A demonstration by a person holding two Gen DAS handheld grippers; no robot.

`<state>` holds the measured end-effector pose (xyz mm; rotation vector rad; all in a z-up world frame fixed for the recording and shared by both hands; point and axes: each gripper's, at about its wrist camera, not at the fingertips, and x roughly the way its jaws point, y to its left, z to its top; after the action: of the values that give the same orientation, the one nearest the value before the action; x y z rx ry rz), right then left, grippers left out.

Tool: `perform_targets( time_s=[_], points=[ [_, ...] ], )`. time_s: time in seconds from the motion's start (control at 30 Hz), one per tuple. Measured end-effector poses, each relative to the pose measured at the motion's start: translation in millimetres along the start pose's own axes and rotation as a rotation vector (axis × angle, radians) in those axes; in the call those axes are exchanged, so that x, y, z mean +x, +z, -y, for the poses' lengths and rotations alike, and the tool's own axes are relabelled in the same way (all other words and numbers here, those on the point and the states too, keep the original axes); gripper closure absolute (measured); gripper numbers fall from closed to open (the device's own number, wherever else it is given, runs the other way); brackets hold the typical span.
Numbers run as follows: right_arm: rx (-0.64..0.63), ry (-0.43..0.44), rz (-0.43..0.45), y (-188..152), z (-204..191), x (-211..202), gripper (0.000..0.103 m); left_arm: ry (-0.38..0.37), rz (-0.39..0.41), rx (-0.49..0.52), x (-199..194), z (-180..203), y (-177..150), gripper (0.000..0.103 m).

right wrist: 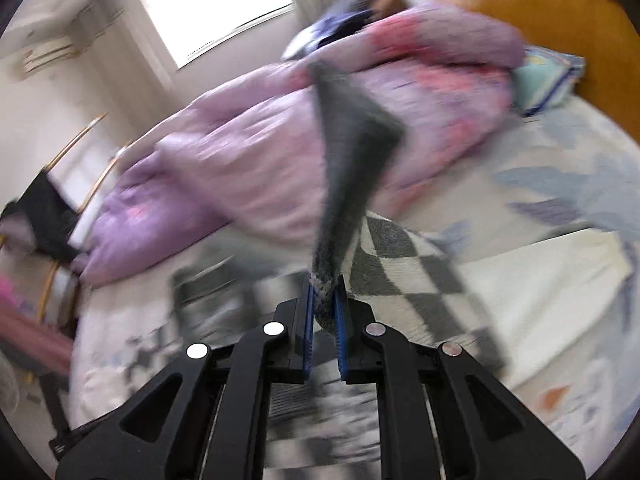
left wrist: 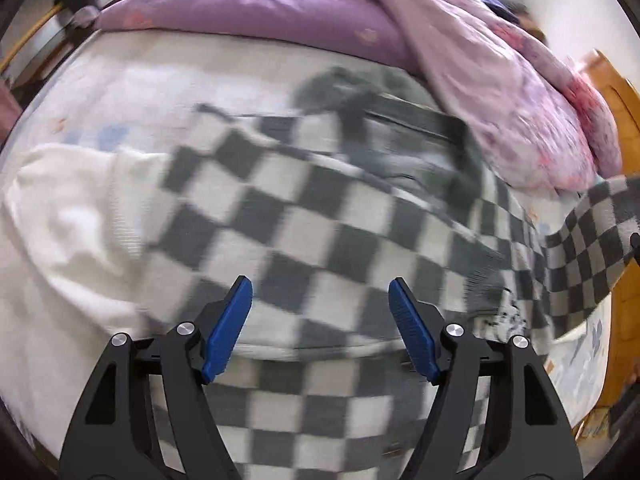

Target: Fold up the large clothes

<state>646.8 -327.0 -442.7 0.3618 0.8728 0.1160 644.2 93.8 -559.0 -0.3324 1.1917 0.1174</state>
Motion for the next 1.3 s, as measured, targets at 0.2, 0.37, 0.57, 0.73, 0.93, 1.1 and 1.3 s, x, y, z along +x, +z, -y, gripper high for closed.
perform_targets(
  time_s=[0.2,0.37,0.57,0.73,0.93,1.1,1.3],
  points=[
    [-0.118,0.133,-0.133,-68.9,-123.6,45.6,0.094,0.031,-0.012,-0.020,-5.8,-58.8,2.9,0.031],
    [-0.195,0.178,-0.260,-128.3,-193.0,81.6,0.094,0.033,-0.012,-0.055,-6.8,-90.9,2.7,0.031],
    [-0.257,0.105,-0.459,-186.8,-214.2,135.4,0.077,0.035,-0.025,-0.094,-7.0,-122.9,-0.7,0.028],
    [-0.245,0.176,-0.487,-188.7,-206.6,126.2,0.060,0.013,-0.026,-0.115,-6.6,-127.9,-0.6,0.028],
    [-0.227,0.161,-0.417,-157.9,-167.0,102.0,0.060,-0.019,-0.040,-0.088,7.0,-103.0,9.7,0.028],
    [-0.154,-0.019,-0.356,-112.8,-87.4,102.6,0.060,-0.013,-0.059,-0.026,32.5,-69.6,26.1,0.028],
    [-0.007,-0.114,-0.393,-90.1,11.7,122.6,0.060,0.098,-0.163,0.067,91.8,-46.4,30.0,0.026]
  ],
)
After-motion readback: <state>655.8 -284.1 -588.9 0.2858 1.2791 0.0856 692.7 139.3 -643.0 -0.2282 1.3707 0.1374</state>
